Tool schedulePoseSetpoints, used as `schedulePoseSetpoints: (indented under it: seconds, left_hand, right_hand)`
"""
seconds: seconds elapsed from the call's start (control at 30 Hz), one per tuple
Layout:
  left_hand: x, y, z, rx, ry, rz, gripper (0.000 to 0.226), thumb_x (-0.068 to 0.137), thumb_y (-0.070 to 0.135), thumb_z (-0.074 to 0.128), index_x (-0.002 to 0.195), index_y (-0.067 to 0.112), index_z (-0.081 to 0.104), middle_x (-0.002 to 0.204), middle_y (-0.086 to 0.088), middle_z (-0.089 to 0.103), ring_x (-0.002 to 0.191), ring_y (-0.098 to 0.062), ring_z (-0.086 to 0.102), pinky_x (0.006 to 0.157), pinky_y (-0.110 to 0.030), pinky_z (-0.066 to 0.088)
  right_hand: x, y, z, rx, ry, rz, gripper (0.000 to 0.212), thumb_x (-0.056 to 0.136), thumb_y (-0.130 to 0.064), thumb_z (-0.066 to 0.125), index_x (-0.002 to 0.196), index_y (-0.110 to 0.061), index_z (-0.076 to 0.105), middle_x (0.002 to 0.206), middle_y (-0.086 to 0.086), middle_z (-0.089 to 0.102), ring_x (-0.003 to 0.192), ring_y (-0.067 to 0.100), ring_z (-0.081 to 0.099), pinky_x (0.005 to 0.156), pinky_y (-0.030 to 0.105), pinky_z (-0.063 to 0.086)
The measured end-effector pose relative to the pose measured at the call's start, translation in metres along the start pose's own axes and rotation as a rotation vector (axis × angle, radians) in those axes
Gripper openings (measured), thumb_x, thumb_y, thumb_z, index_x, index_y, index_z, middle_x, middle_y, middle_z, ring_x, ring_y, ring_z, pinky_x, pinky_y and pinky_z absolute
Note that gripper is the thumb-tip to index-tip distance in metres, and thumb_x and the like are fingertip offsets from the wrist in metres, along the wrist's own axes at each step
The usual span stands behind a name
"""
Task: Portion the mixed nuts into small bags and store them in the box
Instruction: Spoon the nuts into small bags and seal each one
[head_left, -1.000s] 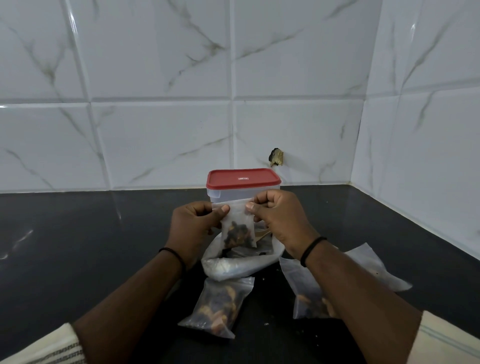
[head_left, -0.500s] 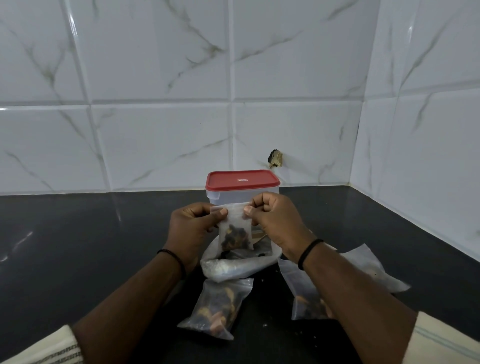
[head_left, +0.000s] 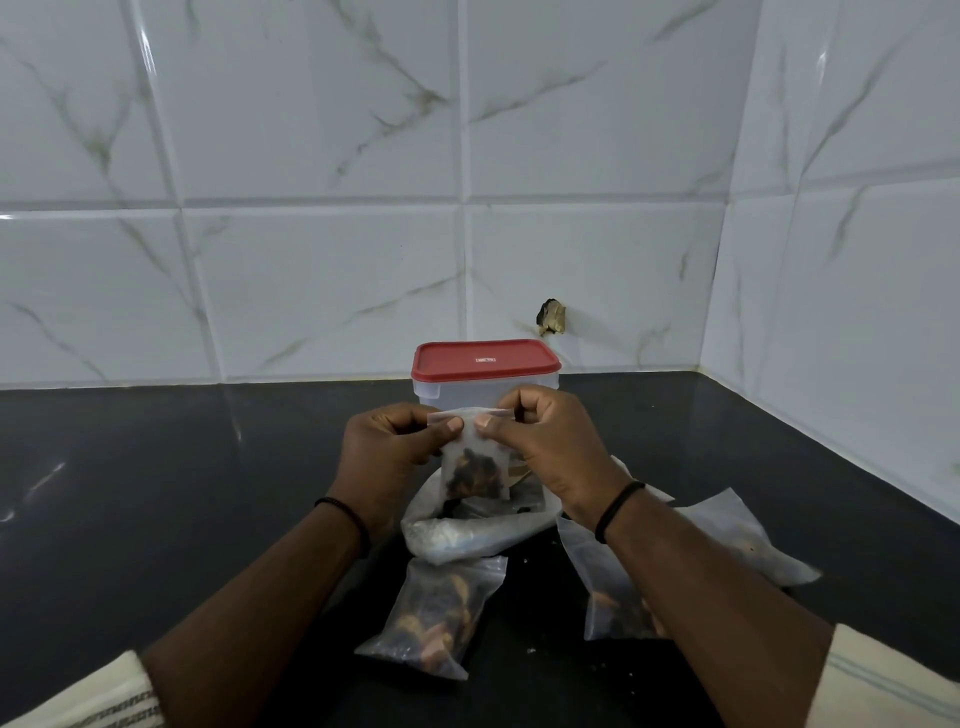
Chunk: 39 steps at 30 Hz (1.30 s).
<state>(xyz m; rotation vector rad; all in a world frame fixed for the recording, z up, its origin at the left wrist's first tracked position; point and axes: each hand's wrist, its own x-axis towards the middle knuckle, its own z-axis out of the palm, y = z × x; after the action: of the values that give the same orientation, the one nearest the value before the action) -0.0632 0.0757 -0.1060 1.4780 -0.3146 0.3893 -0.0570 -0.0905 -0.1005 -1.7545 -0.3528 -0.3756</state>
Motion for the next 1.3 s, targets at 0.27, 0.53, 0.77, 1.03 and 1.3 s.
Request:
schedulePoseSetpoints:
  seconds: [0.27, 0.53, 0.77, 1.03, 1.3]
  left_hand:
    - [0.005, -0.004, -0.004, -0.029, 0.016, -0.055, 0.005, 0.076, -0.003, 0.073, 0.072, -0.001, 0.070, 0.073, -0.013, 0.067, 0.065, -0.014, 0.059, 0.056, -0.018, 0.049]
    - [0.004, -0.002, -0.006, -0.015, -0.033, 0.006, 0.002, 0.076, 0.000, 0.074, 0.075, 0.002, 0.073, 0.068, -0.006, 0.070, 0.061, -0.008, 0.061, 0.055, -0.016, 0.047]
    - [0.006, -0.001, -0.005, -0.007, -0.058, 0.020, 0.009, 0.081, 0.001, 0.070, 0.074, 0.006, 0.073, 0.070, -0.007, 0.069, 0.063, -0.010, 0.057, 0.056, -0.018, 0.046]
    - [0.008, -0.003, -0.010, 0.002, -0.064, 0.009, 0.009, 0.083, 0.011, 0.070, 0.084, 0.004, 0.076, 0.074, -0.014, 0.069, 0.062, -0.015, 0.055, 0.060, -0.026, 0.045]
    - [0.014, -0.002, -0.016, -0.022, 0.049, 0.000, 0.030, 0.093, 0.031, 0.059, 0.093, 0.006, 0.074, 0.079, -0.008, 0.073, 0.061, -0.015, 0.054, 0.054, -0.022, 0.044]
  right_hand:
    - [0.002, 0.000, -0.001, 0.004, -0.024, -0.015, 0.013, 0.081, -0.012, 0.079, 0.074, -0.011, 0.069, 0.068, -0.006, 0.066, 0.066, 0.006, 0.061, 0.063, 0.019, 0.051]
    - [0.000, 0.002, 0.000, 0.042, -0.117, -0.013, 0.016, 0.085, -0.017, 0.077, 0.094, -0.007, 0.069, 0.079, 0.000, 0.066, 0.072, 0.007, 0.061, 0.065, 0.020, 0.052]
    - [0.000, 0.000, 0.002, 0.112, -0.089, -0.075, 0.017, 0.087, -0.010, 0.073, 0.074, -0.006, 0.063, 0.064, -0.005, 0.056, 0.065, 0.008, 0.053, 0.065, 0.022, 0.049]
    - [0.001, -0.003, -0.003, 0.120, -0.075, -0.036, 0.011, 0.087, -0.016, 0.075, 0.085, -0.005, 0.075, 0.078, 0.007, 0.070, 0.075, 0.016, 0.064, 0.073, 0.031, 0.055]
    - [0.001, -0.002, -0.006, 0.009, 0.023, -0.026, 0.017, 0.092, -0.024, 0.069, 0.082, -0.011, 0.075, 0.080, 0.014, 0.074, 0.068, 0.035, 0.067, 0.066, 0.047, 0.059]
